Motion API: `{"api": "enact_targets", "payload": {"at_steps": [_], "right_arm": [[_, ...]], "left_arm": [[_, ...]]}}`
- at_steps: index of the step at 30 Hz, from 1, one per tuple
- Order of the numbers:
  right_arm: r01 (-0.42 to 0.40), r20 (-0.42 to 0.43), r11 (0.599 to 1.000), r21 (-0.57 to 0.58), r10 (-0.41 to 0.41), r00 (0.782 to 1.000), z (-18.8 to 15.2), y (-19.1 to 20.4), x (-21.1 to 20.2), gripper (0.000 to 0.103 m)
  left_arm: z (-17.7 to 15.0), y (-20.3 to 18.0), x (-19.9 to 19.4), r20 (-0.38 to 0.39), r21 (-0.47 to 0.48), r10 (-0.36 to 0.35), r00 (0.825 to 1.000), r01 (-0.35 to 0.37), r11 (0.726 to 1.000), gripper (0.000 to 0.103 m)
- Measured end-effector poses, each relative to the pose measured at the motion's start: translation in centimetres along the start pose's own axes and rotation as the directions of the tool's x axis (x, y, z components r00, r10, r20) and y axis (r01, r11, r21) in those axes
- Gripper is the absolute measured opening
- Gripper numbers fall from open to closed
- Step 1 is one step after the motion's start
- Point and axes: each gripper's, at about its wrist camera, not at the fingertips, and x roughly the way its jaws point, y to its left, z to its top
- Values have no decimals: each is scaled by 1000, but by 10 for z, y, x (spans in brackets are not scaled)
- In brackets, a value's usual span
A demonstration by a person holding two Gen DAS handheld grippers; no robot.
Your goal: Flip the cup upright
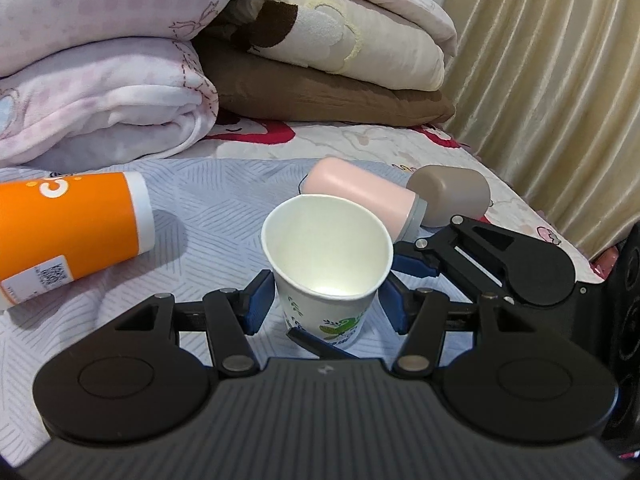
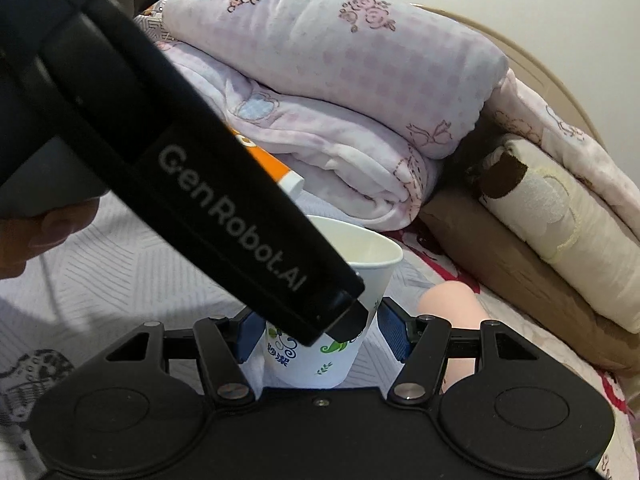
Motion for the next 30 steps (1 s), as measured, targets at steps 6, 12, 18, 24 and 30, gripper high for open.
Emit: {"api": "enact_targets", "payload": {"at_steps": [6, 12, 18, 24, 30], "right_arm": [[-47, -22, 992, 120, 50, 998, -4, -17, 6, 65], [-60, -43, 988, 145, 67, 997, -4, -24, 6, 65], [-66, -49, 980, 187, 76, 996, -11, -23, 1, 64], [-77, -62, 964, 256, 96, 993, -12, -29, 4, 64], [-39, -74, 970, 240, 58, 996, -14, -23, -3, 76]], "left_arm": [[-2, 0, 5, -5, 1, -22, 1000, 22, 1000, 58], [-5, -6, 7, -25, 30, -34, 999, 35, 999, 59], [-6, -8, 11, -78, 31, -22, 997, 24, 999, 65], [-5, -6, 9, -91, 16, -7, 996, 8, 1000, 72], [-4, -4, 6, -142, -24, -7, 990, 3, 1000, 73]]}}
